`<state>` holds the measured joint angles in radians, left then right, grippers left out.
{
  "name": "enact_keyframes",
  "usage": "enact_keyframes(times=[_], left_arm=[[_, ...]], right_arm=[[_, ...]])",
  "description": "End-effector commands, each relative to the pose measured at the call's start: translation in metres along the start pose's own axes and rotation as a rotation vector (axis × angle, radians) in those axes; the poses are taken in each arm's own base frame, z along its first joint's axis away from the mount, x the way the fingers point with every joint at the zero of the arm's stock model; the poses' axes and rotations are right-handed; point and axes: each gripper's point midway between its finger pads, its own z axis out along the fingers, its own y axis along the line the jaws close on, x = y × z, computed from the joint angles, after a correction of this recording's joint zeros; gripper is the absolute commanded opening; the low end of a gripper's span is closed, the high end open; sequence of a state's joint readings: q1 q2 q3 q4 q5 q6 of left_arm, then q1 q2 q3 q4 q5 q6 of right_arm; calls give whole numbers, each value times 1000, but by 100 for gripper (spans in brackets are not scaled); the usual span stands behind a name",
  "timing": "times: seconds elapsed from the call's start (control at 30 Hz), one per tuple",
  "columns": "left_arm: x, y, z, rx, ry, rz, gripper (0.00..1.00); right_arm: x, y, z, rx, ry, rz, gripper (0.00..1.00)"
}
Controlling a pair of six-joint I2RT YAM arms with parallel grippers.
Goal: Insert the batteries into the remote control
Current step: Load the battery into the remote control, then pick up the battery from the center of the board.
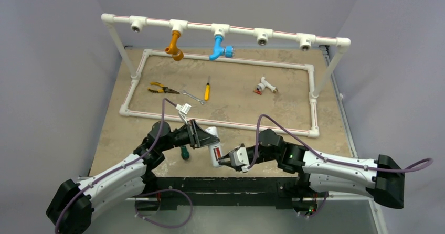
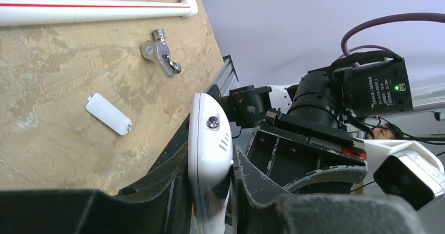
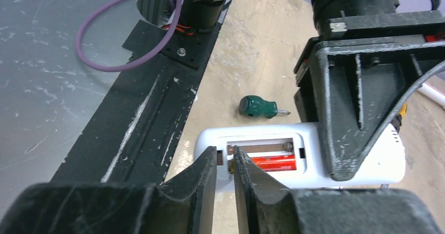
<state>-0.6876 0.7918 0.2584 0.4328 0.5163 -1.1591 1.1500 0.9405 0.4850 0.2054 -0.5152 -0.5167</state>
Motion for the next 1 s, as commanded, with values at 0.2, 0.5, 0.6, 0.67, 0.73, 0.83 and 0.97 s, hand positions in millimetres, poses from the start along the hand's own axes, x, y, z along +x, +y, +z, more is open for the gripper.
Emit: enact_keyframes(times=[0.2, 0.5, 0.6, 0.67, 0.73, 0.83, 0.97], left_arm=[[-23, -53, 0, 151, -57, 109, 0], [-22, -46, -1, 120, -53, 123, 0], [-21, -43, -2, 110, -53, 122, 0], [-20, -42, -2, 107, -52, 121, 0], [-20, -42, -2, 108, -50, 121, 0], [-20, -44, -3, 113, -51, 122, 0], [-19, -45, -6, 114, -53, 123, 0]], right_arm=[[-38, -12, -22, 79, -69, 39, 29], [-9, -107, -99, 881, -41, 426, 49], [27, -117, -131, 1109, 98, 515, 56], [50, -117, -144, 1195, 182, 562, 59], [74, -118, -158, 1260, 272, 617, 60], [106, -127, -174, 1309, 335, 742, 60], [143, -154, -194, 1395, 322, 877, 62]])
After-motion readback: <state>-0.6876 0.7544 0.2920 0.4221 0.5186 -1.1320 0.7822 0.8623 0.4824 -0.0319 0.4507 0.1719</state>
